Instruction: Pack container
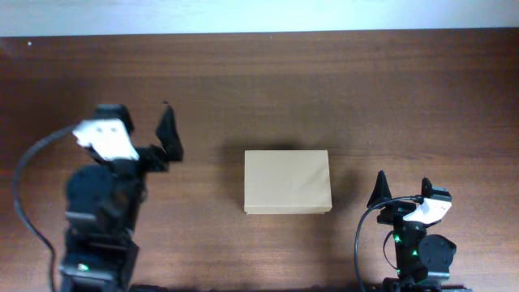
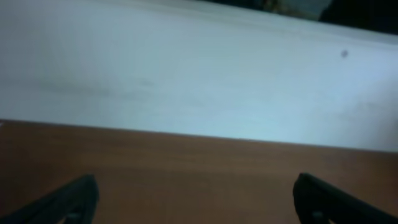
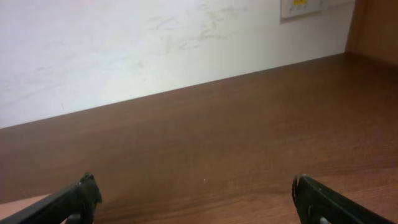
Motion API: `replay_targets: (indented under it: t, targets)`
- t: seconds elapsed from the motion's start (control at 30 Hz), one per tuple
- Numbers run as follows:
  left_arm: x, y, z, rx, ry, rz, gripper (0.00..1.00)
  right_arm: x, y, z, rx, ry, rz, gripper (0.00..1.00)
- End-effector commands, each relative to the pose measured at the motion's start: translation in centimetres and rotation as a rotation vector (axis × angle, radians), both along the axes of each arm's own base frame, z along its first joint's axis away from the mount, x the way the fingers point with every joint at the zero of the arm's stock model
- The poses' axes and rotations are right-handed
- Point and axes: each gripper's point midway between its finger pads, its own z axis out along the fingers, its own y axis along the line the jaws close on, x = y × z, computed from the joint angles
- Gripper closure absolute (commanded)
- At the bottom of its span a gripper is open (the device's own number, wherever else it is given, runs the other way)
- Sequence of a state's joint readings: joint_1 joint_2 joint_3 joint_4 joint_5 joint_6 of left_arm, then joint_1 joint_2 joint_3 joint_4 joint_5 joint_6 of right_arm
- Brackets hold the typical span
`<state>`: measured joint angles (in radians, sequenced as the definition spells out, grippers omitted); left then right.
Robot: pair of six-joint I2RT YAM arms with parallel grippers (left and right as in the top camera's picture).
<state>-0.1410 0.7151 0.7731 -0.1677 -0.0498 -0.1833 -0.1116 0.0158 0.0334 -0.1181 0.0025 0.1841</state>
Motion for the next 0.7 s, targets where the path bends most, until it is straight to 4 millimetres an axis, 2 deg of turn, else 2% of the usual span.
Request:
replay_targets:
  t: [0.0,0.33,0.67]
  targets:
    - [-2.0,-0.7,-3.2,-0.019,-0.035,-0.052,0.0,0.0,-0.2,-0.2,-0.002,-0.001,-0.01,0.01]
    - [-5.3,0.1,-12.7,-0.017,-0.026,-0.039,0.0,0.0,-0.2,-0.2,-0.002,-0.002,-0.01,0.01]
    - [-6.1,1.4,-15.8,-0.004,0.037,0.021,0.01,0.0,-0.2,-0.2,-0.002,-0.002,-0.01,0.01]
